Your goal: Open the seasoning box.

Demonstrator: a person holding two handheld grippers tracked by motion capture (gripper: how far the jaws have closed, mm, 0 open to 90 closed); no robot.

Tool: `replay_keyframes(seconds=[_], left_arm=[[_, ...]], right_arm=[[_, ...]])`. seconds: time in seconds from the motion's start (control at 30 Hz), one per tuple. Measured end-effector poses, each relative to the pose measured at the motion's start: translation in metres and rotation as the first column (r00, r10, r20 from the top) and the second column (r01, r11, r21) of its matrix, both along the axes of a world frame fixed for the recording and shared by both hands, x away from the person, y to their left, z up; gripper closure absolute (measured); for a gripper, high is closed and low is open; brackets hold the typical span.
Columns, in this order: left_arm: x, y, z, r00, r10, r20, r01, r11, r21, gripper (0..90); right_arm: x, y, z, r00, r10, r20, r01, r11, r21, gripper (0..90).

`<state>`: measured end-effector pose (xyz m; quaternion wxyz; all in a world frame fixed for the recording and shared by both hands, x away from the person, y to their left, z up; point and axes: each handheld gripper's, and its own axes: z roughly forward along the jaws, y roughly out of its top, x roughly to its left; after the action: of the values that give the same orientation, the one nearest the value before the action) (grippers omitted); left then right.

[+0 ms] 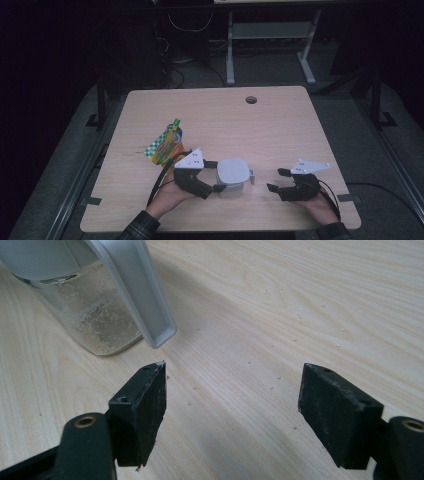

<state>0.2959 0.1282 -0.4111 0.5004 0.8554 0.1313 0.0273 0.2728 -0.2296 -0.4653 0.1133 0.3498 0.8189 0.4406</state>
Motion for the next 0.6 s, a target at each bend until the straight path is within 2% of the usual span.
replay_keyframes(seconds=[0.27, 0.37, 0.6], left_arm=[[-0.001, 0.004, 0.005, 1.0000, 0.008, -0.004, -0.008, 0.9997, -0.024, 27.0], [-0.002, 0.005, 0.007, 0.9999, 0.013, -0.003, -0.013, 0.9991, -0.040, 31.1], [-0.002, 0.008, 0.011, 0.9998, 0.022, 0.000, -0.022, 0.9987, -0.045, 40.5]], right_arm=[[0.000, 0.001, -0.001, 1.0000, 0.001, 0.001, -0.001, 1.000, -0.007, 26.9], [0.000, 0.001, 0.000, 1.0000, -0.001, -0.002, 0.001, 1.000, -0.006, 26.9], [0.000, 0.001, 0.000, 1.0000, 0.001, 0.001, -0.001, 1.000, -0.007, 26.9]])
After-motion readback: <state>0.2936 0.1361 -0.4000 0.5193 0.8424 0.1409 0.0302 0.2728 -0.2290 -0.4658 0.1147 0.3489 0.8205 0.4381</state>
